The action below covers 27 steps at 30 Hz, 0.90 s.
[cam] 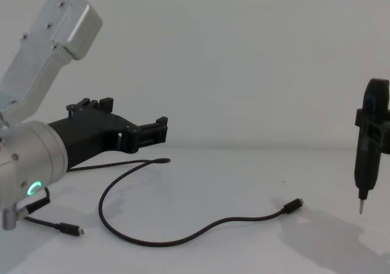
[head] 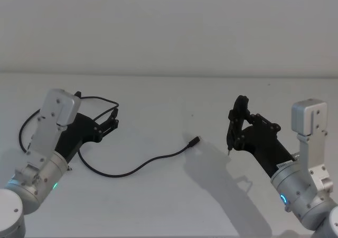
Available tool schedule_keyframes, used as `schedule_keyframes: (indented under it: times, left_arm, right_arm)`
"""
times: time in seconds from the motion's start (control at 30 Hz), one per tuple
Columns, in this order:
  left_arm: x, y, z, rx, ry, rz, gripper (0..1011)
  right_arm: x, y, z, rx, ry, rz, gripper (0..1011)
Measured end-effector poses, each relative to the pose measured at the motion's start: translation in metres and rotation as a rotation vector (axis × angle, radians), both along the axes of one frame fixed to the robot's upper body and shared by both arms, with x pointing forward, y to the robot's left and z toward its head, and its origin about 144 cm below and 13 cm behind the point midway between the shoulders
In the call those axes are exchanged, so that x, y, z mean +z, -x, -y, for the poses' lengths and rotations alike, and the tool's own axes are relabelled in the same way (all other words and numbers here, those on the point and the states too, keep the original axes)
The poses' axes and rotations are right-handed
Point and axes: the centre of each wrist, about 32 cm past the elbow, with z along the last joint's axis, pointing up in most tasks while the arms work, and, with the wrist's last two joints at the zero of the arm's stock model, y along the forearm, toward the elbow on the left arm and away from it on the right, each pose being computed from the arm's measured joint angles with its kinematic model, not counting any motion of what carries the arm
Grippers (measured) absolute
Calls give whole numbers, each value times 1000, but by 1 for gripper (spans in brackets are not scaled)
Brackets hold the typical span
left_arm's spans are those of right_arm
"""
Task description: Pick up the data cable with the one hand.
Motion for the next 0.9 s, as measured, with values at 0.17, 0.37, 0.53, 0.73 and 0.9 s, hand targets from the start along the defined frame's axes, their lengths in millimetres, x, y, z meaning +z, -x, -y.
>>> schedule_keyframes:
  times: [0.17,0.37,0.53,0.73,0.9]
  left_arm:
    - [1,1,0,-14,-2,-1,1001]
    - [4,3,2,-63,-6,-14,1001]
    - [9,5,4,-114,-10,-27,1001]
    - [16,8,3,-191,-20,-50,1002]
    - [21,10,0,-255,-34,-71,1001]
  right_arm:
    - [0,0,0,0,0,0,274]
    - [0,0,0,0,0,0,274]
    - [0,0,0,0,0,0,274]
    - [0,0,0,0,0,0,274]
    - [0,0,0,0,0,0,274]
